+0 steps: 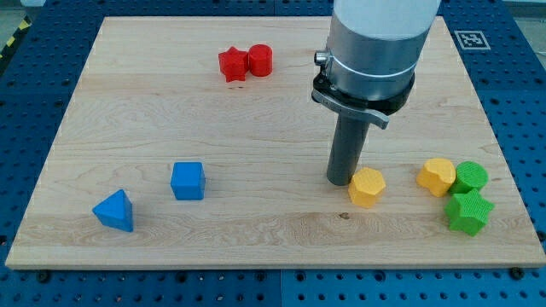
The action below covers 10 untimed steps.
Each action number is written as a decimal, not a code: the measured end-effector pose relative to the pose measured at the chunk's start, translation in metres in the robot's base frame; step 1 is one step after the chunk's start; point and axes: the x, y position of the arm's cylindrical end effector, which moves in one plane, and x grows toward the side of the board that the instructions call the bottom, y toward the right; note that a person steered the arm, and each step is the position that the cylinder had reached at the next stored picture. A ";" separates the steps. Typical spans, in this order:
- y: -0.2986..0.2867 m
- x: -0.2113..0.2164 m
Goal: Move the yellow hexagon below the yellow heart
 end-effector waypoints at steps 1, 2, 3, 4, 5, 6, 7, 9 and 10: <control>0.002 0.000; 0.002 0.015; 0.002 0.039; 0.007 0.047; 0.016 0.047; 0.031 0.047; 0.058 0.046; 0.065 0.044; 0.062 0.017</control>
